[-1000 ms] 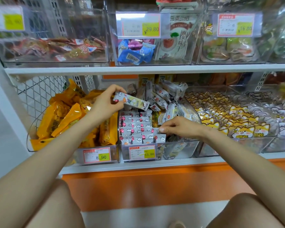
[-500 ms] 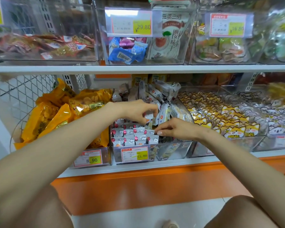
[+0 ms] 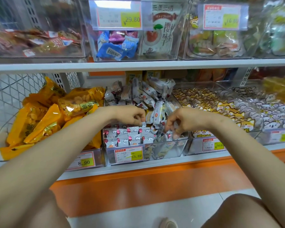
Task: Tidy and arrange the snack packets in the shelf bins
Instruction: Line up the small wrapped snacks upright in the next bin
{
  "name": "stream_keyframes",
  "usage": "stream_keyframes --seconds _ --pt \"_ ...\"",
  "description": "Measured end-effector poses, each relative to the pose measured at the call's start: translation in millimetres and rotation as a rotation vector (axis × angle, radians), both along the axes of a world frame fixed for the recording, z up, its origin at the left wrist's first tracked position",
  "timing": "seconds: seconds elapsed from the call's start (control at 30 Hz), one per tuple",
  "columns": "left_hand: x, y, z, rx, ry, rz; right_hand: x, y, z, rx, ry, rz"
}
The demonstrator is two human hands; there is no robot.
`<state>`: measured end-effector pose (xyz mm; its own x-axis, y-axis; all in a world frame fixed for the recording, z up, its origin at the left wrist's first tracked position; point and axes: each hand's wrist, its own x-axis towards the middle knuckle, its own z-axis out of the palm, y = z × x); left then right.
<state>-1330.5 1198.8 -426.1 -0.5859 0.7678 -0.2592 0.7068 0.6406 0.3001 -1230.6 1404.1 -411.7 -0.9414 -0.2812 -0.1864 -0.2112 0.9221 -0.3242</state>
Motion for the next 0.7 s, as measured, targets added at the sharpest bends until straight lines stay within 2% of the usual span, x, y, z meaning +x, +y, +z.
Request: stream_keyframes --seconds 0.1,0.17,0.27,0.33,0.53,0.63,0.7 --pt "4 -5 0 0.054 0.034 0.001 -1 -6 -3 0.205 0.033 0.025" --pt "8 -8 0 0.026 0.056 -0.013 -3 -9 -7 0.206 0.055 0.016" --pt "15 -15 -6 -0.047 0.192 -0.033 -7 -8 -14 0.06 0.055 -0.007" --pt "20 -17 -9 -0.026 0.271 -0.023 -8 -10 -16 -0.003 0.083 -0.002" --pt "38 -18 -15 0.016 0.305 0.046 -3 -19 -15 -0.151 0.096 0.021" --pt "42 -20 -19 0.042 0.321 0.068 2 -11 7 -0.281 0.224 -0.08" --pt "45 -21 -21 0.068 0.332 0.086 3 -8 19 -0.459 0.326 -0.178"
